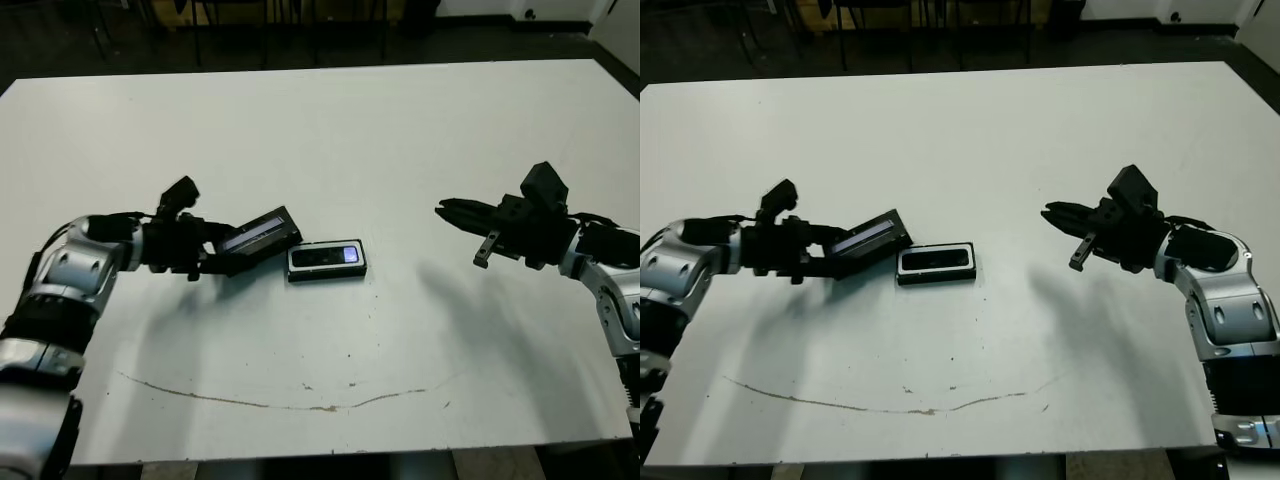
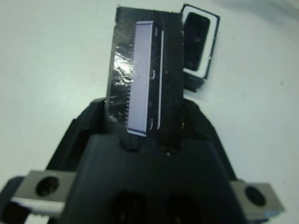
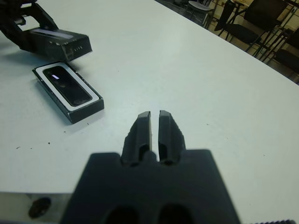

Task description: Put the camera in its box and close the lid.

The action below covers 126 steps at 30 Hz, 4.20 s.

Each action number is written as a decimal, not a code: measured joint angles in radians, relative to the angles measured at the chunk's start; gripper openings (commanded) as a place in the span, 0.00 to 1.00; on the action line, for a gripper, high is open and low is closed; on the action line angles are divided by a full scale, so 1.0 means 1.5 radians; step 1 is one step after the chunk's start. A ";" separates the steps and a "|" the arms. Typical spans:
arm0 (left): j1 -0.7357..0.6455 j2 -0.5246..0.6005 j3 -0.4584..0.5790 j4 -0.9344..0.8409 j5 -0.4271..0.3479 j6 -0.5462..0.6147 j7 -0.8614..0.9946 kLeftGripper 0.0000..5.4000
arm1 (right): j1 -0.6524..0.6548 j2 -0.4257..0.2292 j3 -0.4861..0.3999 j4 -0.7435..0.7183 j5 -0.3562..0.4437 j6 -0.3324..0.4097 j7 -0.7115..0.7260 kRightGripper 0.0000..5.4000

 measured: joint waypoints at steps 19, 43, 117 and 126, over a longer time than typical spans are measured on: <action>-0.051 -0.038 -0.039 0.056 0.029 -0.032 -0.112 0.51 | 0.010 -0.002 0.000 -0.002 -0.010 -0.021 -0.003 0.00; -0.044 -0.113 -0.099 0.007 0.091 -0.043 0.025 0.51 | 0.012 0.000 0.000 0.009 -0.005 -0.028 0.003 0.00; -0.049 0.072 -0.096 -0.101 0.185 -0.051 -0.047 1.00 | 0.014 0.009 0.023 0.013 0.000 -0.045 0.001 0.00; 0.112 -0.057 0.105 -0.384 0.102 0.046 0.339 0.74 | 0.011 0.012 0.028 0.006 -0.013 -0.047 -0.011 0.00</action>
